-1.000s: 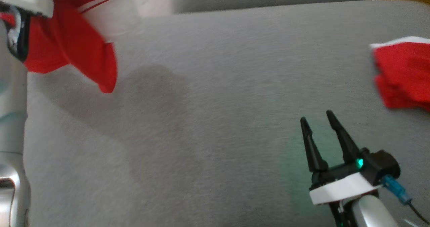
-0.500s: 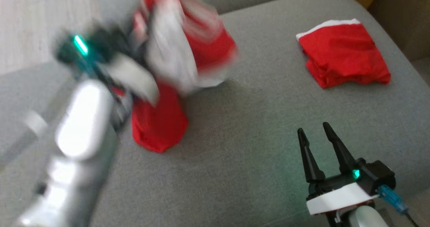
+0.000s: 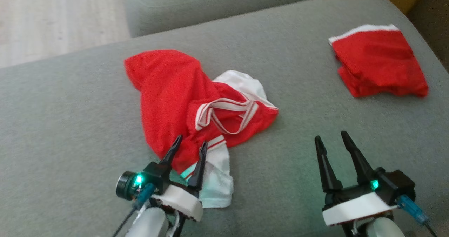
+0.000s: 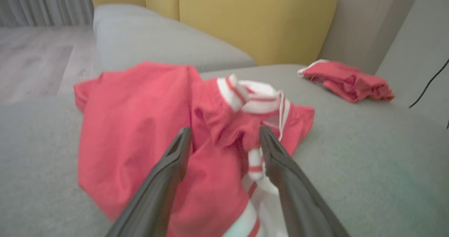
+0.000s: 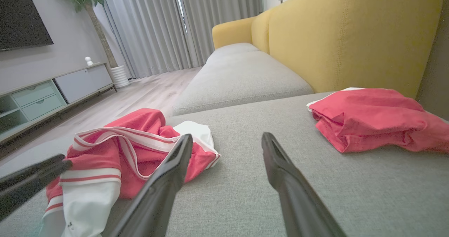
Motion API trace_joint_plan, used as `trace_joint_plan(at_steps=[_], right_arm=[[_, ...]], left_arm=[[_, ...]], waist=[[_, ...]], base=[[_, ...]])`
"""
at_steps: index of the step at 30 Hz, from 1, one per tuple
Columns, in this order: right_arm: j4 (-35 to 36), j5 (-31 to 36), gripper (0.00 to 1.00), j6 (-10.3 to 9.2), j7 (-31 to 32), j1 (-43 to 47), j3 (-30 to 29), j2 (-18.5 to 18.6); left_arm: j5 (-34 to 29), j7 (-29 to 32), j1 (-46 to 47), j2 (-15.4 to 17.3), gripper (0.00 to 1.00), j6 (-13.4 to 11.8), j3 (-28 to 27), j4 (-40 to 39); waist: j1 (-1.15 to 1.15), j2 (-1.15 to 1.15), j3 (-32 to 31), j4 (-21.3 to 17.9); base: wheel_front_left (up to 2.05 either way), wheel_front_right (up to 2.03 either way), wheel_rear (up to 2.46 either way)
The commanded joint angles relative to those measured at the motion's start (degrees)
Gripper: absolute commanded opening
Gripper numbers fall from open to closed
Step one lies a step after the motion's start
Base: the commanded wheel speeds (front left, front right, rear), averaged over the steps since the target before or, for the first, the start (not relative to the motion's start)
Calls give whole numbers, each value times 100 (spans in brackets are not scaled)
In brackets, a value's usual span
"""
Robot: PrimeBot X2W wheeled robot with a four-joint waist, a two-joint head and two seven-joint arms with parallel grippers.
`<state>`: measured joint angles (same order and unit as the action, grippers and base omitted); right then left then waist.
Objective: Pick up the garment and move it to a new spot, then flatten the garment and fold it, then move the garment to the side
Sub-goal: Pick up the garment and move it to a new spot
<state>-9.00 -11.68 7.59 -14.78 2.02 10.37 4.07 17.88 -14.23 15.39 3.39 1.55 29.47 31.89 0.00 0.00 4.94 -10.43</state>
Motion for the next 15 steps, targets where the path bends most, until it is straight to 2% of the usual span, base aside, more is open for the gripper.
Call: trace_joint_plan(at_steps=[1, 9, 15], right_arm=[[144, -6, 100, -10, -22, -6, 70, 13], [60, 58, 100, -10, -22, 206, -199, 1], [55, 176, 100, -10, -22, 432, -450, -36]], left_arm=[[-103, -72, 32, 4, 100, -131, -239, -435], [-582, -75, -988, -8, 100, -756, -849, -1913], [-868, -76, -1867, 86, 100, -970, -1397, -2782]], waist=[[0, 0, -213, 245], [0, 0, -730, 913], [0, 0, -968, 1291]], base=[[0, 0, 0], [0, 0, 0], [0, 0, 0]])
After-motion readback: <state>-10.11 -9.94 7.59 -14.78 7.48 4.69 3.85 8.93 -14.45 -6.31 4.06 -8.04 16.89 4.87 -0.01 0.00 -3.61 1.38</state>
